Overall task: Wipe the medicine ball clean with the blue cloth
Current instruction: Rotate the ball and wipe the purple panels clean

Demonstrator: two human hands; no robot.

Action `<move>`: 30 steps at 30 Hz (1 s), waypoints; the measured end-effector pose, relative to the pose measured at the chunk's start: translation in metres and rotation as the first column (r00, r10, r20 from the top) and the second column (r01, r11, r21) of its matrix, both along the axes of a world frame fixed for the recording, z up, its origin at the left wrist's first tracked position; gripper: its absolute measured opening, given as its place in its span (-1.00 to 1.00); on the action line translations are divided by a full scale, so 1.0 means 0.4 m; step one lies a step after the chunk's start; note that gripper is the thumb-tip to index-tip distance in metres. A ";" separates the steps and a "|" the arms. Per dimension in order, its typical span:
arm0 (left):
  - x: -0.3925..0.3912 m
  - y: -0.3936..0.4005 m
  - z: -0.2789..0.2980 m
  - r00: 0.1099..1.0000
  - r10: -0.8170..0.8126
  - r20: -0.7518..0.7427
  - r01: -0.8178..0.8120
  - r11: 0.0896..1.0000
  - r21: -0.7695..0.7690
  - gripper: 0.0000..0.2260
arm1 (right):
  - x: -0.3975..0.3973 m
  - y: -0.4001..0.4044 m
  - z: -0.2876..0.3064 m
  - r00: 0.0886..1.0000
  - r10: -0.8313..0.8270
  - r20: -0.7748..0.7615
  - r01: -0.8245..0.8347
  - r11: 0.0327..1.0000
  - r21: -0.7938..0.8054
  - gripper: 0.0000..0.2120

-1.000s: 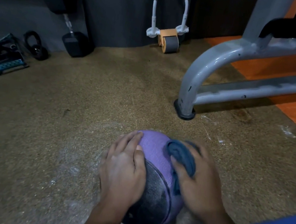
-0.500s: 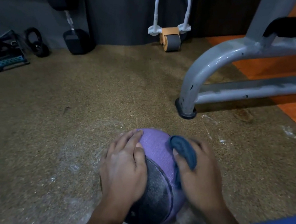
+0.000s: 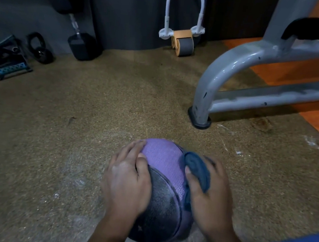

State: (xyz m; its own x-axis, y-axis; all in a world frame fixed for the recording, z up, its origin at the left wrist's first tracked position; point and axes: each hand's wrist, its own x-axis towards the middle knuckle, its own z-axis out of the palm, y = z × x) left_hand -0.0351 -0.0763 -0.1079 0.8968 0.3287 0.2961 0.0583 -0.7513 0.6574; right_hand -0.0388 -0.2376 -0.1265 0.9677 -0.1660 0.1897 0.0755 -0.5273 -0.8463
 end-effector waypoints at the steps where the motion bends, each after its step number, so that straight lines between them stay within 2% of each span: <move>1: 0.002 0.003 -0.001 1.000 -0.014 0.005 0.014 1.000 -0.004 -0.49 | -0.036 0.010 0.008 0.997 0.028 0.069 -0.023 0.997 -0.076 -0.51; 4: -0.003 0.016 -0.009 0.998 -0.054 0.029 0.054 0.998 -0.026 -0.50 | -0.104 0.048 0.038 0.958 0.176 0.224 -0.118 0.962 -0.248 -0.50; 6: -0.011 0.019 -0.010 0.998 -0.045 0.040 0.047 0.998 -0.051 -0.49 | -0.081 0.061 0.062 0.952 0.218 0.214 -0.133 0.926 -0.354 -0.51; 8: -0.015 0.018 -0.008 0.999 -0.019 0.050 0.022 0.998 -0.056 -0.49 | -0.013 0.056 0.075 0.975 0.192 0.116 -0.136 0.917 -0.375 -0.52; 11: -0.013 0.022 -0.007 0.999 -0.011 0.052 0.013 0.999 -0.051 -0.51 | 0.106 0.022 0.077 0.988 0.099 -0.121 -0.123 0.970 -0.208 -0.68; 13: -0.011 0.023 -0.008 0.999 -0.005 0.043 0.007 0.999 -0.043 -0.51 | 0.123 0.010 0.078 0.986 0.054 -0.159 -0.087 0.975 -0.206 -0.74; 15: -0.009 0.019 -0.007 1.000 0.000 0.031 0.001 1.000 -0.027 -0.50 | 0.077 0.015 0.087 0.989 0.070 -0.130 -0.112 0.929 -0.352 -0.66; 17: -0.006 0.021 -0.006 1.000 -0.012 0.016 0.013 1.000 -0.025 -0.53 | -0.001 0.043 0.114 0.992 0.124 -0.038 -0.127 0.866 -0.483 -0.55; 19: 0.001 0.030 -0.010 0.999 -0.050 0.018 0.051 0.998 -0.045 -0.58 | -0.056 0.078 0.132 0.975 0.213 0.058 -0.154 0.845 -0.512 -0.52; 21: 0.000 0.036 -0.015 0.997 -0.066 0.028 0.068 0.996 -0.058 -0.58 | -0.044 0.097 0.146 0.960 0.271 0.063 -0.205 0.841 -0.501 -0.56; 24: -0.009 0.029 -0.013 0.997 -0.033 0.066 0.037 0.998 -0.050 -0.52 | 0.055 0.077 0.134 0.963 0.251 -0.101 -0.270 0.875 -0.403 -0.63; 28: -0.022 0.019 -0.019 0.997 -0.008 0.082 0.011 0.999 -0.040 -0.53 | 0.163 0.034 0.084 0.965 0.113 -0.237 -0.150 0.978 -0.144 -0.72; 30: -0.020 0.016 -0.015 0.998 0.009 0.063 -0.007 0.999 -0.044 -0.51 | 0.125 0.031 0.070 0.980 0.085 -0.178 -0.121 0.972 -0.201 -0.67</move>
State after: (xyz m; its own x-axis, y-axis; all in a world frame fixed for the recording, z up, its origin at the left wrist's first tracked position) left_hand -0.0432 -0.0700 -0.1137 0.8741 0.3496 0.3372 0.0215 -0.7214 0.6922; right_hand 0.0111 -0.2252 -0.0986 0.9983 -0.0375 0.0438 0.0057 -0.6911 -0.7227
